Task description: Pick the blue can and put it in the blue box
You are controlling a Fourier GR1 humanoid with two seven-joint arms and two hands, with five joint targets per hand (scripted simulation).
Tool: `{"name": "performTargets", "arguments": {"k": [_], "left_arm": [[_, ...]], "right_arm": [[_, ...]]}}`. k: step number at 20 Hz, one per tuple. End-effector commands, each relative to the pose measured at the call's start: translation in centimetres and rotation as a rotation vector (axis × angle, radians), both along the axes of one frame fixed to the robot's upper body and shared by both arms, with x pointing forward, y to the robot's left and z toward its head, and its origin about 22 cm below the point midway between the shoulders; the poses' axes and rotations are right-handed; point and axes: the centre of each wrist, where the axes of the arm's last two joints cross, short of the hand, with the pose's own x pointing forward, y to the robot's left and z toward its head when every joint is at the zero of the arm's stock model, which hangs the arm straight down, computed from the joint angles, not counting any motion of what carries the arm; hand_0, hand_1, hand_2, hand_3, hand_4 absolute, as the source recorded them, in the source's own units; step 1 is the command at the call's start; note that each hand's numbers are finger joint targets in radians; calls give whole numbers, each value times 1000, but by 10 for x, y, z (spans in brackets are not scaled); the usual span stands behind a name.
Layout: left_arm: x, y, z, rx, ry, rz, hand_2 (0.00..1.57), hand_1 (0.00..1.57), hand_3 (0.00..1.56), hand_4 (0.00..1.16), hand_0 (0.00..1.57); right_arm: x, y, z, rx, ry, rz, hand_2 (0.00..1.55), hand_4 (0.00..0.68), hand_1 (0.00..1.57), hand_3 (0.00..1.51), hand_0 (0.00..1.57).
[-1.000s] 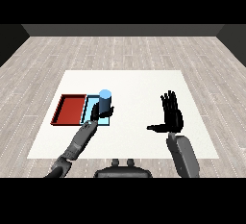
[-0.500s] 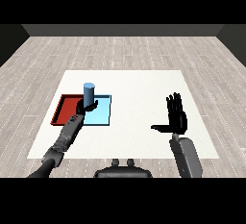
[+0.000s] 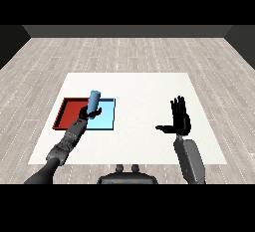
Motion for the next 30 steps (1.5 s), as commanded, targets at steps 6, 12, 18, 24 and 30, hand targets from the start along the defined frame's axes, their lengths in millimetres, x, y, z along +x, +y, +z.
{"name": "performTargets", "arguments": {"k": [6, 12, 18, 24, 30], "left_arm": [[-18, -32, -30, 38, 241, -16, 1398, 1500, 543, 854, 1500], [-36, -12, -45, 30, 313, -58, 878, 861, 478, 651, 861], [-27, -13, -36, 101, 204, 35, 0, 0, 0, 0, 0], [-8, -22, -13, 61, -239, 198, 0, 0, 0, 0, 0], [2, -43, 13, -104, -620, -75, 0, 0, 0, 0, 0]], "right_arm": [[8, -12, -13, 2, 24, -1, 0, 0, 0, 0, 0], [-10, -5, -23, 4, 8, -6, 0, 0, 0, 0, 0], [2, 9, -16, 72, -16, 16, 0, 0, 0, 0, 0], [-1, -7, -17, 51, -18, 29, 0, 0, 0, 0, 0], [-7, -4, -11, 58, -9, 37, 0, 0, 0, 0, 0]]}}
